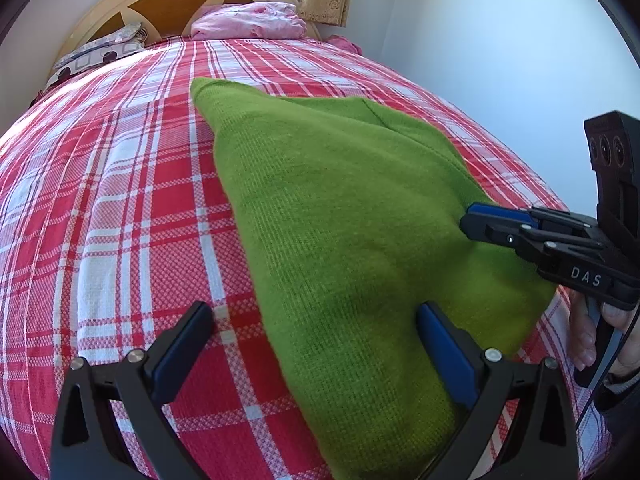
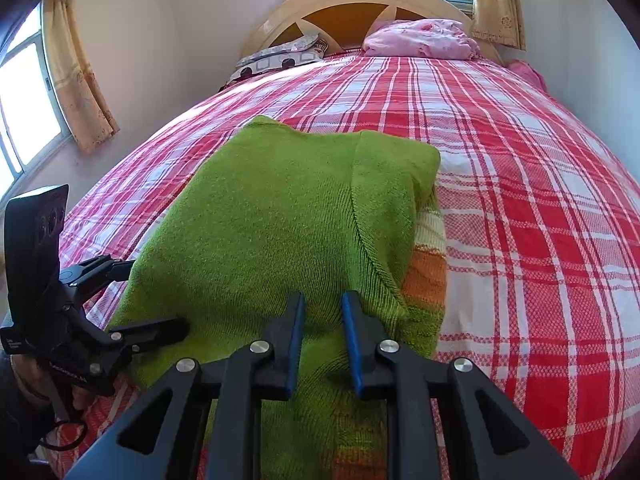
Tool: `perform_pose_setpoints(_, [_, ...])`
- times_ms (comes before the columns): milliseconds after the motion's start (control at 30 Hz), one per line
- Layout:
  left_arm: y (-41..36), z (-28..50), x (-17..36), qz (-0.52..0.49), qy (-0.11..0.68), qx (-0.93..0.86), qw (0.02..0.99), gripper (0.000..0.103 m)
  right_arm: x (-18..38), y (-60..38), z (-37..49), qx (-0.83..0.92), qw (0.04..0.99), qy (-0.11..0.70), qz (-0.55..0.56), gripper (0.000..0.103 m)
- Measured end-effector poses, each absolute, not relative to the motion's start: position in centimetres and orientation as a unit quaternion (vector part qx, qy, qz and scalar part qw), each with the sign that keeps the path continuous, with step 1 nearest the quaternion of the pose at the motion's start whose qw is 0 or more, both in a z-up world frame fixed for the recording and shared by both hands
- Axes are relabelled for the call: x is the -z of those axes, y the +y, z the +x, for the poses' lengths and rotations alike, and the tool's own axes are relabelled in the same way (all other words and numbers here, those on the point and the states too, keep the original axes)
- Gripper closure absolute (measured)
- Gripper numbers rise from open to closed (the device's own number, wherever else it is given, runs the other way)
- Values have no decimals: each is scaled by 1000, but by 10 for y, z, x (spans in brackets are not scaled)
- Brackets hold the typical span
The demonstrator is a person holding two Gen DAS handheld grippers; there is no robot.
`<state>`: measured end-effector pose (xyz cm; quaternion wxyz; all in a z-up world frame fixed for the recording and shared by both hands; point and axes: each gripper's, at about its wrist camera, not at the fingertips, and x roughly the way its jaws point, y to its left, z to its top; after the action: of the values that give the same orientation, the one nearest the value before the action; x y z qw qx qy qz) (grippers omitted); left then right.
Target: Fold small clothes
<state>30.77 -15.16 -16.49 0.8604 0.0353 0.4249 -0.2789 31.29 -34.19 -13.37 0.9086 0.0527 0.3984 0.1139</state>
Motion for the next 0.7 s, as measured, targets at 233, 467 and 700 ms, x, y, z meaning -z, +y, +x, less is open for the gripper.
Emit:
perform_pose_setpoints(233, [-140,323,163,-7,444,275,853,0,134,-342,312,-125,907,401,45,85])
perform_pose_setpoints(467, [-152,327,165,13,444,281,851,0,119,-347,302,-139,905,398,52,81])
perform_pose_setpoints(700, [-151,321,164,12,434,284,855,0,94,-383,332,-123,921,347,127,10])
